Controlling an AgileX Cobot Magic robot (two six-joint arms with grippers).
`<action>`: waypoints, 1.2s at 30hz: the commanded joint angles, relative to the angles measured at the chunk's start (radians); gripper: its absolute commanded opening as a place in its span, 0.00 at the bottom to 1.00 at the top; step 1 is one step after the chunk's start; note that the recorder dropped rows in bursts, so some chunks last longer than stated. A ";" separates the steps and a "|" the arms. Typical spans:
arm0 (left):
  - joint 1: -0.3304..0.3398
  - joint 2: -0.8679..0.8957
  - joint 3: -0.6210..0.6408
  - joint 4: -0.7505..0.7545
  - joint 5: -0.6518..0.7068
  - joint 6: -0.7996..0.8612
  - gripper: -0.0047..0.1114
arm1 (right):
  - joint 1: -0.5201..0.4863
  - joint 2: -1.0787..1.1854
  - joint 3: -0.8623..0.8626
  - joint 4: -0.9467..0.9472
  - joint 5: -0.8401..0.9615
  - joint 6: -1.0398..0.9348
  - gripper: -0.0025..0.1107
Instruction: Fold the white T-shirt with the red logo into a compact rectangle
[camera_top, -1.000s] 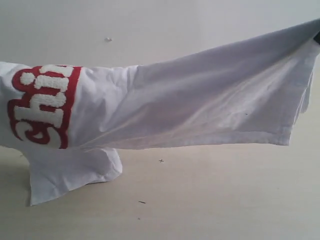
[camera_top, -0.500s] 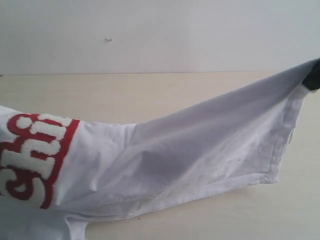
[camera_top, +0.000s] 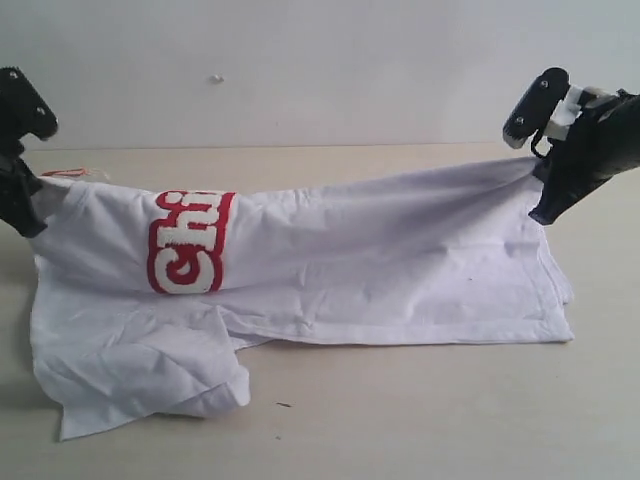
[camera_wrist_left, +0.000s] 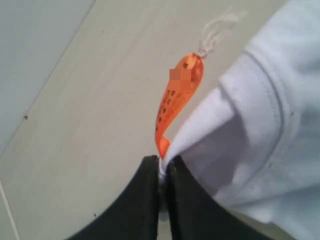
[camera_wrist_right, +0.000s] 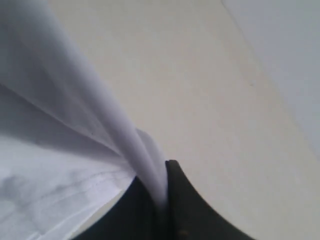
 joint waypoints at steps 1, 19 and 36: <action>0.000 0.131 -0.004 0.004 -0.299 0.003 0.04 | 0.002 0.099 -0.014 -0.005 -0.277 -0.085 0.02; 0.003 0.211 -0.020 -0.007 -0.431 -0.299 0.68 | 0.002 0.149 -0.044 0.098 -0.348 0.154 0.67; 0.062 0.211 -0.203 -0.096 -0.059 -0.630 0.68 | -0.082 0.149 -0.351 0.212 0.267 0.354 0.66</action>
